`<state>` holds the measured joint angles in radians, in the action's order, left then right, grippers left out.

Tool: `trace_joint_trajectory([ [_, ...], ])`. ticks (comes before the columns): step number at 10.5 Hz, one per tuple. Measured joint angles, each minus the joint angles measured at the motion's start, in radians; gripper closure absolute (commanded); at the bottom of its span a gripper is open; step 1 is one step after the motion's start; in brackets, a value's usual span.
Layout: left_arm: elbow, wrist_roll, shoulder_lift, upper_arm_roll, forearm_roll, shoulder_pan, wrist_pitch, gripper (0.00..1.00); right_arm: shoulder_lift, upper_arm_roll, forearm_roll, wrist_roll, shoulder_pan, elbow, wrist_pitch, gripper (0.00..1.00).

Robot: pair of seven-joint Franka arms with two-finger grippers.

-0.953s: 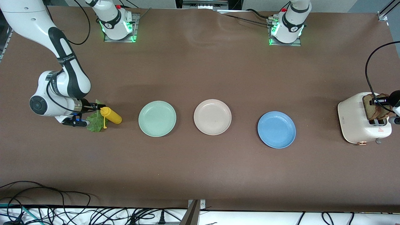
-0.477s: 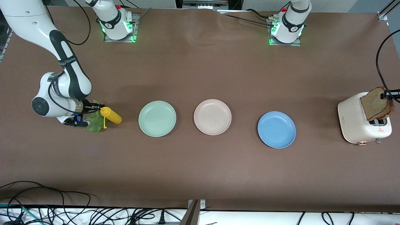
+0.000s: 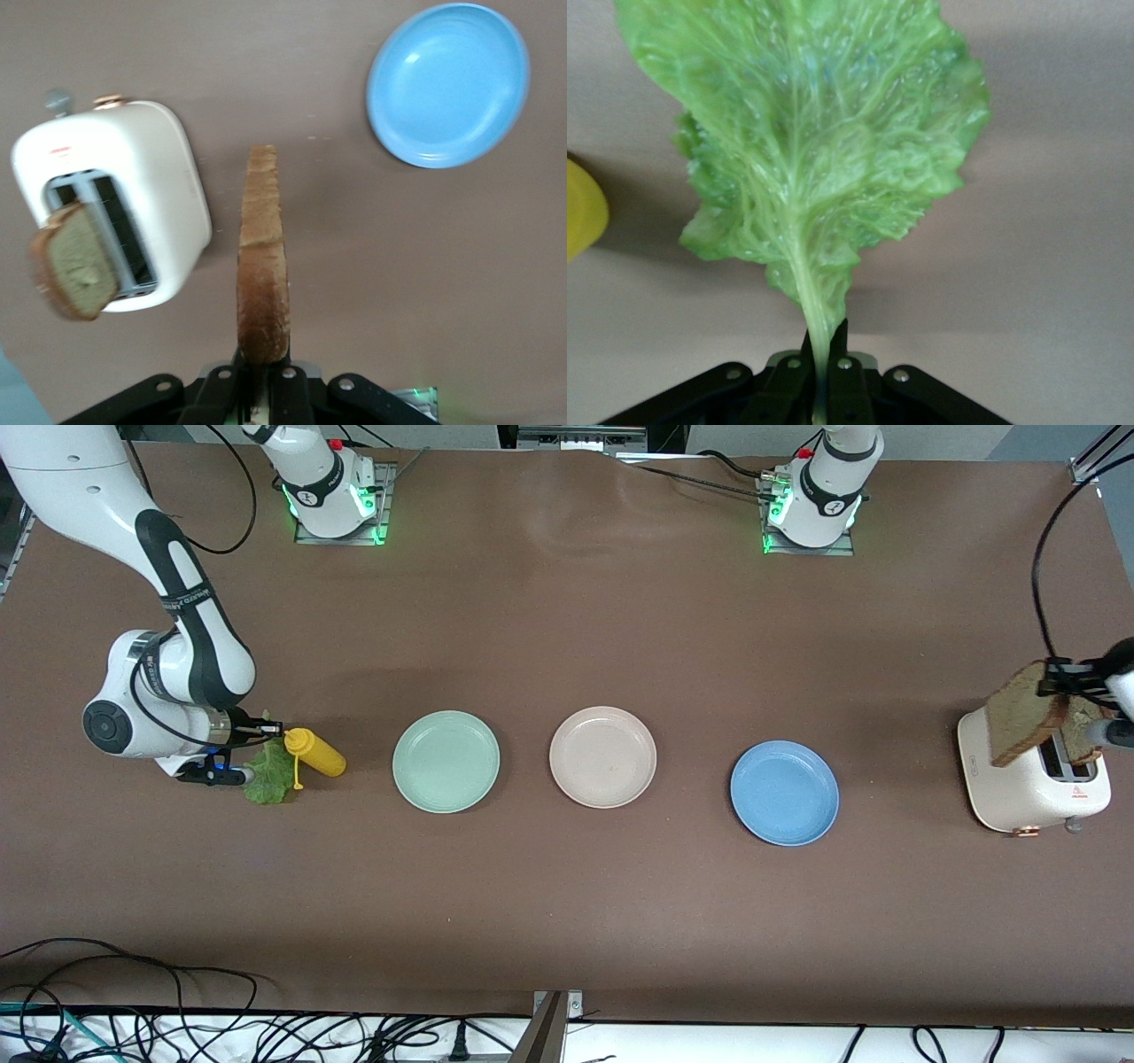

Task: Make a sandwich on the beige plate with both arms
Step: 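Lift the lettuce with the right gripper while the left gripper carries toast, then release the toast on the beige plate while the right gripper carries lettuce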

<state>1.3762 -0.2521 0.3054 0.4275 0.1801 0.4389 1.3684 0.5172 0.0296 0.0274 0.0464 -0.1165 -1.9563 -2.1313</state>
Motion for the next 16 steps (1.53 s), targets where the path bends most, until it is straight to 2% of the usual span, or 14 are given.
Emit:
trace_joint_trajectory([
  [1, 0.001, 0.022, 0.001, 0.055, -0.026, -0.004, -0.018, 1.00, -0.008, -0.003, 0.000, 0.009, 0.000, 0.030, 0.054, 1.00],
  [2, 0.005, 0.050, 0.002, 0.081, -0.079, -0.013, -0.024, 1.00, -0.022, -0.013, 0.000, 0.020, -0.001, 0.063, 0.116, 1.00],
  [4, 0.019, 0.108, 0.019, 0.089, -0.202, -0.058, -0.028, 1.00, -0.070, -0.029, 0.000, 0.055, -0.006, 0.110, 0.222, 1.00],
  [6, 0.029, 0.196, 0.081, 0.091, -0.306, -0.150, -0.018, 1.00, -0.127, -0.039, 0.001, 0.134, -0.009, 0.117, 0.275, 1.00],
  [10, 0.032, 0.270, 0.288, 0.092, -0.451, -0.350, 0.254, 1.00, -0.216, -0.039, 0.002, 0.166, -0.009, 0.121, 0.322, 1.00],
  [13, 0.033, 0.272, 0.395, 0.091, -0.601, -0.418, 0.461, 1.00, -0.309, 0.027, 0.006, 0.122, -0.005, 0.124, 0.358, 1.00],
  [16, 0.033, 0.262, 0.487, 0.091, -0.698, -0.441, 0.527, 1.00, -0.364, 0.111, 0.007, 0.062, 0.002, 0.124, 0.363, 1.00],
])
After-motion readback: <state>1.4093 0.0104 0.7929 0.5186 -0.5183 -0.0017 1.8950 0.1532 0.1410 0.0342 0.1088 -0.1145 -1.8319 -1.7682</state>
